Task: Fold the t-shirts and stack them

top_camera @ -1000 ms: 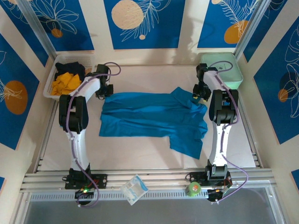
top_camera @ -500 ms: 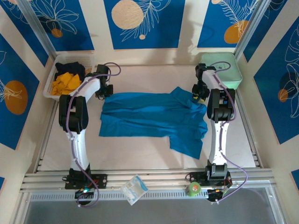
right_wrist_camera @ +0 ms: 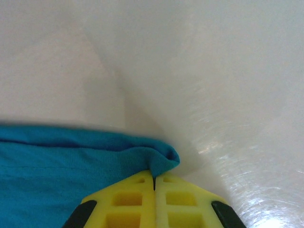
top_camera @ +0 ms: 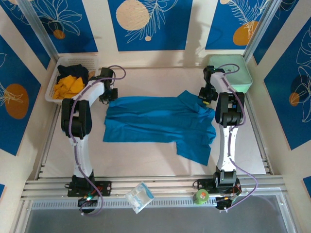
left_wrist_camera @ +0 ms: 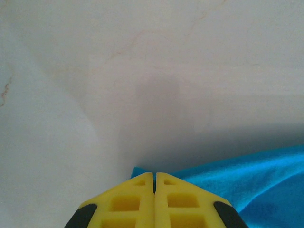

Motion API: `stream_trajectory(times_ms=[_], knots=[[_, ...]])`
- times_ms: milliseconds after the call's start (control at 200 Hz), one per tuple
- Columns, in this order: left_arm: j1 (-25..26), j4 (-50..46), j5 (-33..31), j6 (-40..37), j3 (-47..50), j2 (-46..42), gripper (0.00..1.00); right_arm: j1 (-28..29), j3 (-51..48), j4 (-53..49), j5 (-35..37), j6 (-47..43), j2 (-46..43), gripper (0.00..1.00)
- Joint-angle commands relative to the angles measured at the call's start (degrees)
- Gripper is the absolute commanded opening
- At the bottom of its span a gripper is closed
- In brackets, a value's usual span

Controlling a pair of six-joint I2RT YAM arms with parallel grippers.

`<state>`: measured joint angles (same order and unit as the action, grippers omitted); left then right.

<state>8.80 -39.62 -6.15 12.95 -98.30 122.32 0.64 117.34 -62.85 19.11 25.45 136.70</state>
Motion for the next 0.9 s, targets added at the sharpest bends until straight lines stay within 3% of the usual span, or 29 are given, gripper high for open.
stream_trajectory(times_ms=[0, 310, 896], knots=[[0.4, -0.5, 1.2, -0.3, -1.7, -3.2, 0.00, 1.3, -0.9, 4.7, -2.4, -2.3, -7.7, 0.00], [1.0, -3.0, 2.7, 0.6, -6.7, -9.4, 0.00, 3.6, -0.9, 5.4, -2.0, -7.1, -24.3, 0.00], [1.0, -16.3, 1.5, -0.7, -16.8, -33.4, 0.00, 5.1, 4.7, 0.7, -2.9, -11.6, -56.2, 0.00]])
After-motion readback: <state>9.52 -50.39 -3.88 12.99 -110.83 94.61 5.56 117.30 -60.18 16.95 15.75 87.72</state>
